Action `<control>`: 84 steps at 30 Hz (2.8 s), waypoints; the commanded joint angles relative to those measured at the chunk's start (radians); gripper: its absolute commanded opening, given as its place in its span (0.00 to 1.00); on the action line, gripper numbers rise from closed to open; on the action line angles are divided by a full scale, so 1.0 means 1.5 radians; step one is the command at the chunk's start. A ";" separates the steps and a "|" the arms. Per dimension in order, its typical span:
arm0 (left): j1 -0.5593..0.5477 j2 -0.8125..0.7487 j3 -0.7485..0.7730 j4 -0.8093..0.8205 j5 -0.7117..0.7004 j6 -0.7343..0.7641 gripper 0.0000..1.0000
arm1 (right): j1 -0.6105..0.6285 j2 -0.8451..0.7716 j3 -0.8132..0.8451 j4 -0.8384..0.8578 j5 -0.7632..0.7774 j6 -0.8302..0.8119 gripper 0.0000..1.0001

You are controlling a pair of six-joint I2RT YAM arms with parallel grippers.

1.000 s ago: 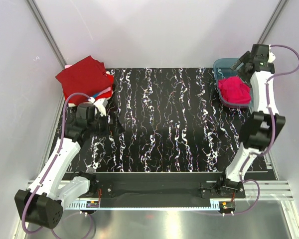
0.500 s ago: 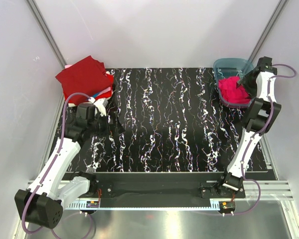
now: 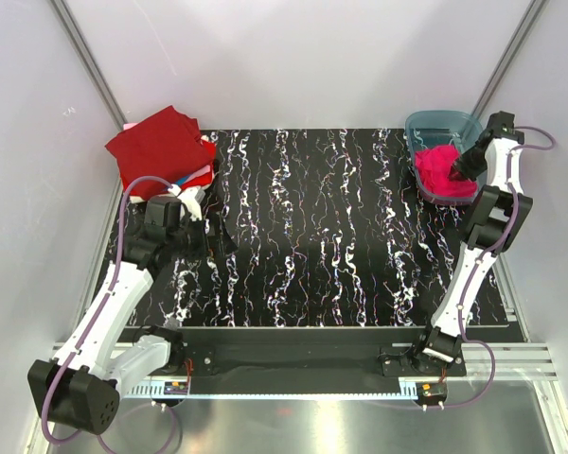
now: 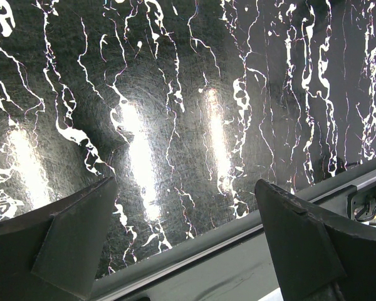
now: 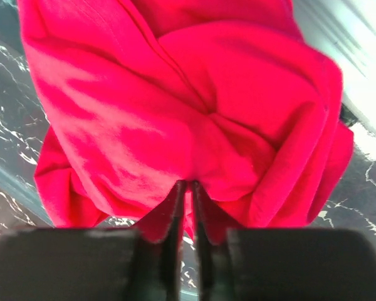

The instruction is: Fold and stack the t-shirts

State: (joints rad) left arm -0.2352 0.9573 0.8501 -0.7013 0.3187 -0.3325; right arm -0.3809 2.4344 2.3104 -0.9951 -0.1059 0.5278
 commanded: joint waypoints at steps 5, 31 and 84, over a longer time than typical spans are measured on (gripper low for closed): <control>-0.003 0.001 0.011 0.022 -0.005 0.007 0.99 | -0.009 -0.028 -0.053 0.027 -0.039 -0.010 0.00; -0.003 -0.009 0.011 0.021 -0.011 0.008 0.99 | 0.014 -0.343 -0.171 0.115 -0.027 0.008 0.36; -0.003 -0.014 0.015 0.010 -0.050 0.005 0.99 | 0.213 -0.727 -0.469 0.076 -0.179 -0.031 1.00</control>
State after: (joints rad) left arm -0.2352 0.9504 0.8501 -0.7063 0.2741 -0.3325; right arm -0.0551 1.2182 1.8374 -0.7769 -0.3393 0.5289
